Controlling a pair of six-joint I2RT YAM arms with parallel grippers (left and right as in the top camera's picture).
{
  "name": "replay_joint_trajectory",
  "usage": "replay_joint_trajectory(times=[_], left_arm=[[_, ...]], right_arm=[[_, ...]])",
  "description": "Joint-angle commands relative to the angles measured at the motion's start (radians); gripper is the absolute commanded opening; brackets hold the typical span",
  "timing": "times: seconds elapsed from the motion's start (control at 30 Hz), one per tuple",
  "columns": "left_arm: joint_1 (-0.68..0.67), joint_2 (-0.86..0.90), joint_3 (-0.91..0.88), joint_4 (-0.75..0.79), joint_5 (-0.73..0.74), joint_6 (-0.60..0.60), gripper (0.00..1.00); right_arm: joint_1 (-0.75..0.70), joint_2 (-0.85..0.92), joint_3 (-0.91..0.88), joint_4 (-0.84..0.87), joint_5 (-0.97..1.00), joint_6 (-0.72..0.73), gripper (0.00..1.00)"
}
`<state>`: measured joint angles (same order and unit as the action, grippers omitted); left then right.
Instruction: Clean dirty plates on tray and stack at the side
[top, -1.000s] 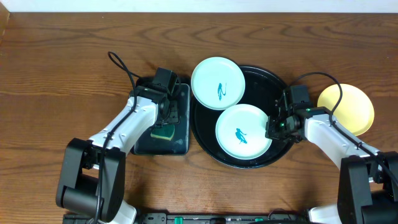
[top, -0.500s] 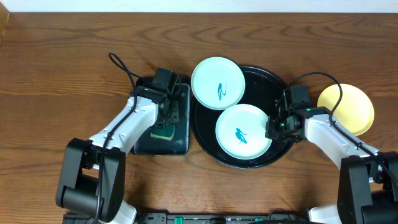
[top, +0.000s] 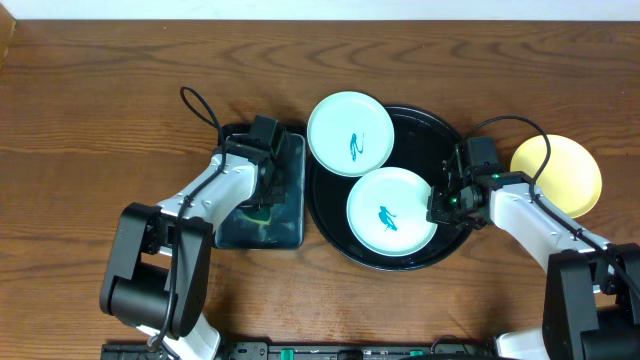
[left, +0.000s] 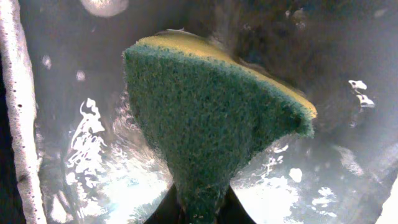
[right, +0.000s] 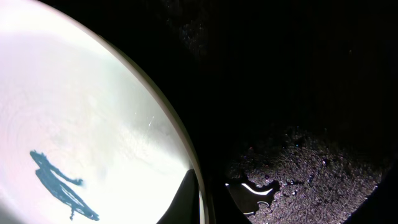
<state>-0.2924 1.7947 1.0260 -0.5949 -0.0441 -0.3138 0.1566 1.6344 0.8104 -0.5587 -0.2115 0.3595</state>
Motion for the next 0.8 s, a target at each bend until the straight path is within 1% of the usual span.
replay_joint_trajectory(times=[0.0,0.13,0.17,0.23,0.27,0.3,0.63,0.73,0.77], left_arm=[[-0.005,-0.01,0.006,0.006,0.033,0.0,0.07],[-0.005,-0.082,0.016,0.007,0.033,0.0,0.08],[-0.005,-0.098,0.016,0.007,0.033,0.0,0.15],[-0.005,-0.118,0.016,0.002,0.033,-0.001,0.5],[-0.005,-0.122,0.016,-0.003,0.034,-0.001,0.59],[-0.005,-0.122,0.016,-0.01,0.034,-0.001,0.61],[-0.005,-0.069,0.009,-0.024,0.034,-0.001,0.62],[-0.005,-0.04,0.009,-0.011,0.034,-0.001,0.62],[-0.005,-0.029,0.009,-0.002,0.034,-0.001,0.6]], right_arm=[[0.01,0.035,-0.015,-0.01,0.027,0.011,0.01],[0.01,0.035,-0.015,-0.01,0.027,0.011,0.01],[0.01,0.035,-0.015,-0.01,0.027,0.011,0.01],[0.01,0.035,-0.015,-0.009,0.027,0.011,0.01],[0.01,0.035,-0.015,-0.009,0.027,0.011,0.01],[0.01,0.035,-0.015,-0.009,0.027,0.011,0.01],[0.01,0.035,-0.015,-0.01,0.027,0.011,0.01],[0.01,0.035,-0.015,-0.009,0.027,0.011,0.01],[0.01,0.035,-0.015,-0.009,0.027,0.011,0.01]])
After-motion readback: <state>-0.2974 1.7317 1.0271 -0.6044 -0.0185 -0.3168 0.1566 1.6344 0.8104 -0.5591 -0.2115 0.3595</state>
